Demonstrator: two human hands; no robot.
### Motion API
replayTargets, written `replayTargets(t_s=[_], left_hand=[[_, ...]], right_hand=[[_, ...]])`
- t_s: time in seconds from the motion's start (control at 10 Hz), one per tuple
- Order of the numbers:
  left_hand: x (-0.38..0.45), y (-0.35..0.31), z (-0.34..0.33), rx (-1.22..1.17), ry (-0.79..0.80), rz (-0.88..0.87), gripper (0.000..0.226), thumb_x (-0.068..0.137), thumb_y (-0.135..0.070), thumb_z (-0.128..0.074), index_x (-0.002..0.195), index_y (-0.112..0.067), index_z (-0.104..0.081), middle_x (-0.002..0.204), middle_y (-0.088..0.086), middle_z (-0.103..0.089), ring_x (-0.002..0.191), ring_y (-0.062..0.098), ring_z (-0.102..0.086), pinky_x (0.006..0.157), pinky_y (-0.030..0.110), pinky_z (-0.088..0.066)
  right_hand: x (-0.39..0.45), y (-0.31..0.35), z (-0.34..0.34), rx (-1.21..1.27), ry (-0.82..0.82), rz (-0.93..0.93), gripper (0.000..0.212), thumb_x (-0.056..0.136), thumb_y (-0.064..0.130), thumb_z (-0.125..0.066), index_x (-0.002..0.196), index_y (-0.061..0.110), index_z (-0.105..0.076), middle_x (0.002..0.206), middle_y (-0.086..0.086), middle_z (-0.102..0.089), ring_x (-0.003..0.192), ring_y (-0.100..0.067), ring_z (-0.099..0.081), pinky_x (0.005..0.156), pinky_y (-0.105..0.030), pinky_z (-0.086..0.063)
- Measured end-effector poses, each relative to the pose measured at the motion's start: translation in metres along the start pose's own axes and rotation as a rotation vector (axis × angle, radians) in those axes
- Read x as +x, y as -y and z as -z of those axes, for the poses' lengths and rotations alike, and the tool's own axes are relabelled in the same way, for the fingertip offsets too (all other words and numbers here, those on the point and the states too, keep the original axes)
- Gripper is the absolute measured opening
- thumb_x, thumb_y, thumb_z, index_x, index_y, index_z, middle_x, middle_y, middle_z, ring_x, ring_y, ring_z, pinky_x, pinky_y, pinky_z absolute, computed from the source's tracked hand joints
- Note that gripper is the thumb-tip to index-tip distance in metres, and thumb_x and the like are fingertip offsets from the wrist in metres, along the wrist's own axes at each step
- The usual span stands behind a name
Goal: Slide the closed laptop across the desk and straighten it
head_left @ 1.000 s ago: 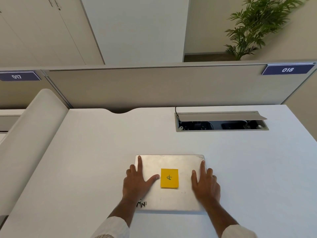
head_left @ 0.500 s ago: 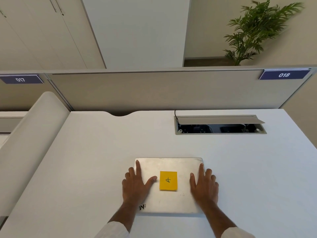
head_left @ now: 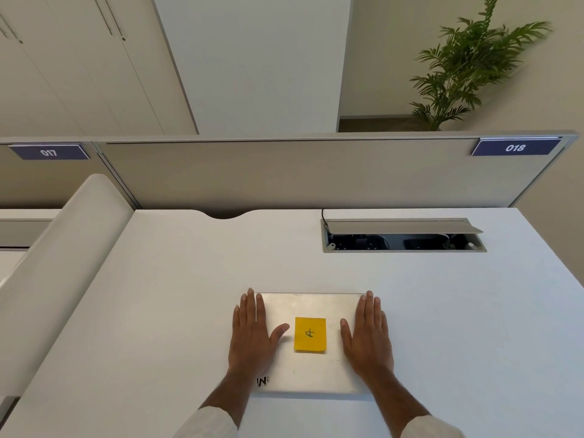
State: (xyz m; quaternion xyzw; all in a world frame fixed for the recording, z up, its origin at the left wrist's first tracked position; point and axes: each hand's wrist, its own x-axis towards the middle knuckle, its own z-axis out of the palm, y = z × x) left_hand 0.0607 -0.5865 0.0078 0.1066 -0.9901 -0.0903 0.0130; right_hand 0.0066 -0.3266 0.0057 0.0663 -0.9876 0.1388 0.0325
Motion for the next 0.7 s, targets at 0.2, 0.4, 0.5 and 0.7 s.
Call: replayTargets(t_s=[0.2, 0.4, 0.5, 0.7], left_hand=[[-0.003, -0.017, 0.004, 0.011, -0.018, -0.120, 0.086, 0.102, -0.067, -0.015, 0.160, -0.004, -0.016, 0.170, 0.013, -0.006, 0.157, 0.029, -0.006, 0.124, 0.037, 0.002], [-0.002, -0.043, 0.004, -0.014, -0.068, -0.217, 0.061, 0.104, -0.034, -0.028, 0.154, 0.000, -0.032, 0.165, 0.019, -0.024, 0.152, 0.035, -0.027, 0.123, 0.046, -0.026], [-0.004, -0.052, 0.009, -0.026, -0.047, -0.195, 0.061, 0.101, -0.029, -0.031, 0.153, 0.002, -0.035, 0.163, 0.021, -0.028, 0.150, 0.036, -0.030, 0.120, 0.048, -0.032], [0.002, -0.058, 0.023, -0.043, -0.130, -0.195, 0.060, 0.100, -0.027, -0.032, 0.153, 0.002, -0.032, 0.162, 0.022, -0.030, 0.149, 0.036, -0.032, 0.119, 0.049, -0.035]], right_hand=[[-0.001, 0.016, 0.001, 0.015, 0.017, 0.141, 0.068, 0.102, 0.047, -0.014, 0.158, 0.008, -0.014, 0.167, -0.011, -0.008, 0.154, -0.029, -0.009, 0.123, -0.046, -0.023], [-0.001, 0.042, 0.004, -0.003, 0.031, 0.221, 0.064, 0.102, 0.036, -0.028, 0.158, 0.008, -0.015, 0.167, -0.011, -0.005, 0.154, -0.029, -0.008, 0.119, -0.043, -0.015], [-0.003, 0.051, 0.008, -0.012, 0.036, 0.232, 0.065, 0.100, 0.031, -0.033, 0.157, 0.006, -0.017, 0.167, -0.013, -0.008, 0.154, -0.030, -0.010, 0.119, -0.043, -0.016], [0.004, 0.057, 0.020, -0.017, -0.018, 0.261, 0.062, 0.100, 0.030, -0.028, 0.155, 0.002, -0.022, 0.165, -0.016, -0.014, 0.153, -0.032, -0.016, 0.118, -0.044, -0.019]])
